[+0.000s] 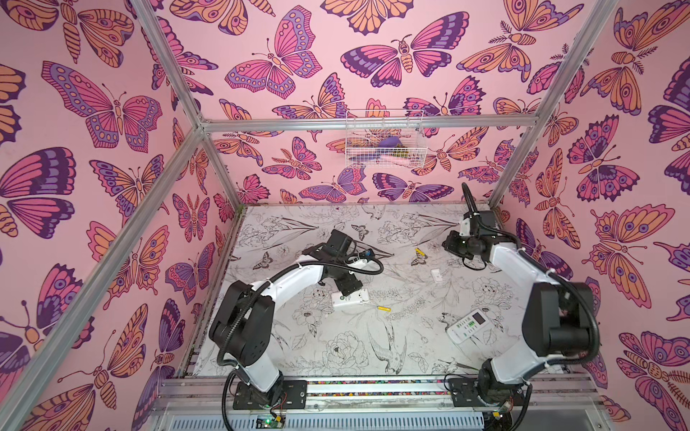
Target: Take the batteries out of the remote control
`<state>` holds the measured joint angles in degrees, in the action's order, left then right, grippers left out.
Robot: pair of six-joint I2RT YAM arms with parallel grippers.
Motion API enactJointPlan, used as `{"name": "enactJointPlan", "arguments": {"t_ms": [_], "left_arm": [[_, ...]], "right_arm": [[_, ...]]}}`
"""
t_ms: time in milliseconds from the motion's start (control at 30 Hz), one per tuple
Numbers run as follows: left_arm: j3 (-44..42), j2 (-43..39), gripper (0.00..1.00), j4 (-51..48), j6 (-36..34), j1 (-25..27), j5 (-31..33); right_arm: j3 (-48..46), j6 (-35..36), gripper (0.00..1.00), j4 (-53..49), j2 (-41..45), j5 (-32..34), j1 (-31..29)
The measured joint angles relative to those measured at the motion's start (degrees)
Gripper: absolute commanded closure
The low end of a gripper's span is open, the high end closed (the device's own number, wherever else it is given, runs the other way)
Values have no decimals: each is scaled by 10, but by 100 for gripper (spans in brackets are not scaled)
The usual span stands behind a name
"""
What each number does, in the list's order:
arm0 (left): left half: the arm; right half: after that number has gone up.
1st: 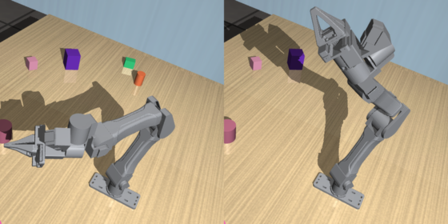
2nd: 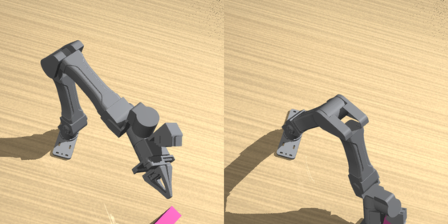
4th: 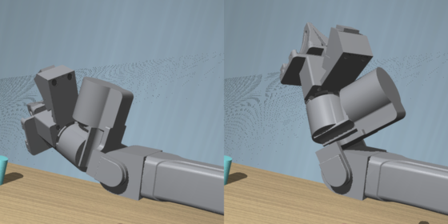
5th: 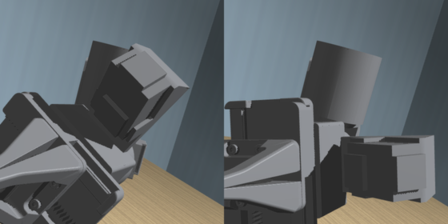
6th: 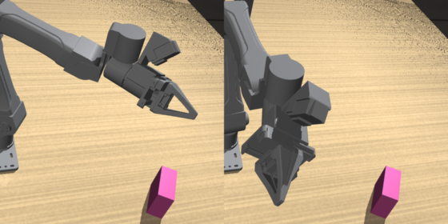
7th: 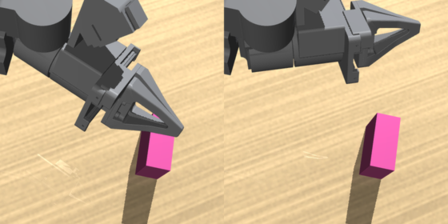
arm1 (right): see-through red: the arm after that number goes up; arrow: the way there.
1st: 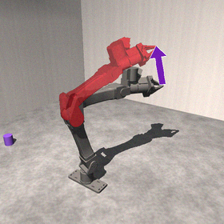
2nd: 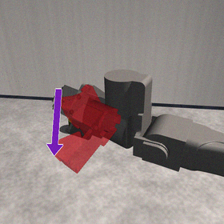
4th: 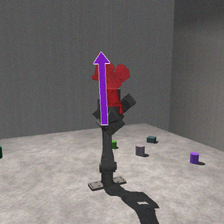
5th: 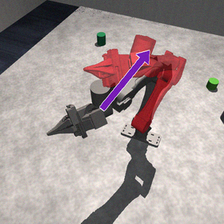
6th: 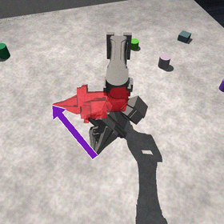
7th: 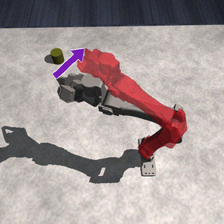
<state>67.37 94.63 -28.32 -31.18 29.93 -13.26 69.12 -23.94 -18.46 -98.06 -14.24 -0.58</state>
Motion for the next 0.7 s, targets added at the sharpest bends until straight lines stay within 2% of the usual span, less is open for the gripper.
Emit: {"name": "enactJointPlan", "arguments": {"t_ms": [133,433,700], "left_arm": [[0,-17,12,0,13,-24,-9],[-13,-37,11,1,17,-35,-26],[-18,-40,10,4,17,-47,-34]], "right_arm": [[39,2,100,-4,-68,-5,1],[128,4,100,-1,-156,-21,1],[148,4,100,5,-175,-34,1]]}}
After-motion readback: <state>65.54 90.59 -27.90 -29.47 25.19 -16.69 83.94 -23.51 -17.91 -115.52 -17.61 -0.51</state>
